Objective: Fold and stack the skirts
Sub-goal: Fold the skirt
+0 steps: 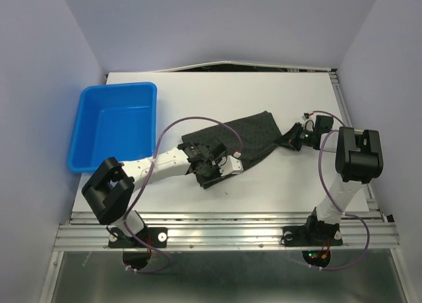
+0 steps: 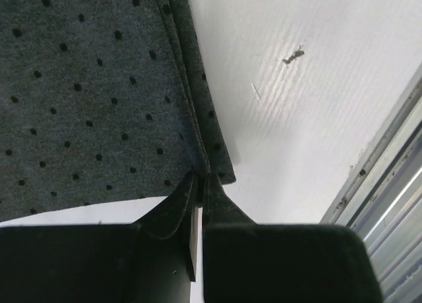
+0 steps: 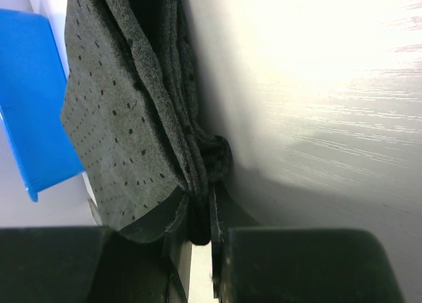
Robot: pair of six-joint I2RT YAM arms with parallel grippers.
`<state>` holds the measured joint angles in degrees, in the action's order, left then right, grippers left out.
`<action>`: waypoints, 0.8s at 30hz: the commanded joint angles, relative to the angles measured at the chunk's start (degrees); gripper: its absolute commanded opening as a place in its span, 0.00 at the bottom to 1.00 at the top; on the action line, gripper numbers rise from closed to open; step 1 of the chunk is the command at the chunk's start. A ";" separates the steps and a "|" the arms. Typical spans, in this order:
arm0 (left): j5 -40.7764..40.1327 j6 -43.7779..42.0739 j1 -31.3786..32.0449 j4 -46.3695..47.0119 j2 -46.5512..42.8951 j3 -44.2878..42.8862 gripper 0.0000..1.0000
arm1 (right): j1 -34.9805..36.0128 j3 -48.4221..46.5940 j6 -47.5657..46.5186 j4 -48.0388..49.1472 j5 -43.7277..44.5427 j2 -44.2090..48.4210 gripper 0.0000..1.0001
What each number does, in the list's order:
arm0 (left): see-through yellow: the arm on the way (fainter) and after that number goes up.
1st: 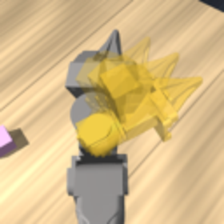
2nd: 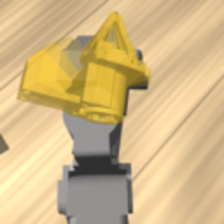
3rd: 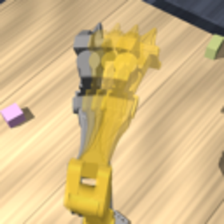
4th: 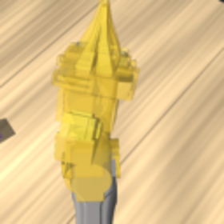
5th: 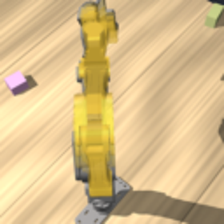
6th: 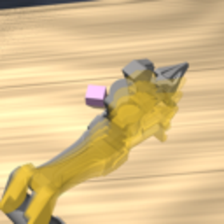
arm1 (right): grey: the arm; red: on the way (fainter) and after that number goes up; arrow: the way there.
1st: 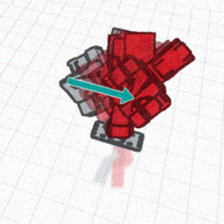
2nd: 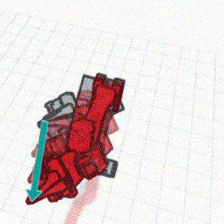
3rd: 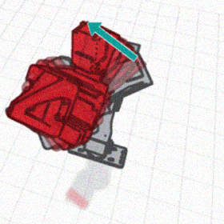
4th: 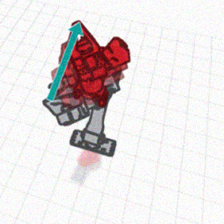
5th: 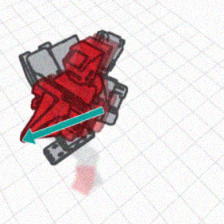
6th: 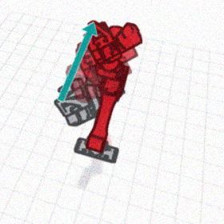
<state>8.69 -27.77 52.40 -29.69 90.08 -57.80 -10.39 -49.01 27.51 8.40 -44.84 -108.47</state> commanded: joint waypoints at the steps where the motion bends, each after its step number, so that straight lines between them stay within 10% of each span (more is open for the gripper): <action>1: 3.00 -2.55 0.16 -6.51 -5.53 -0.47 0.00 | 0.11 1.73 -2.55 -2.69 9.95 -1.93 0.01; 15: 6.08 -3.61 0.94 -3.36 1.85 0.76 0.00 | 0.11 1.91 -2.99 -3.22 11.00 -1.05 0.01; 24: 8.27 -2.73 -4.48 -4.85 -5.79 -3.00 0.60 | 0.11 2.43 -6.67 -9.62 9.95 2.37 0.01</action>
<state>14.26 -30.61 52.45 -32.36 91.39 -57.67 -10.37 -48.97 26.15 6.61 -43.75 -107.50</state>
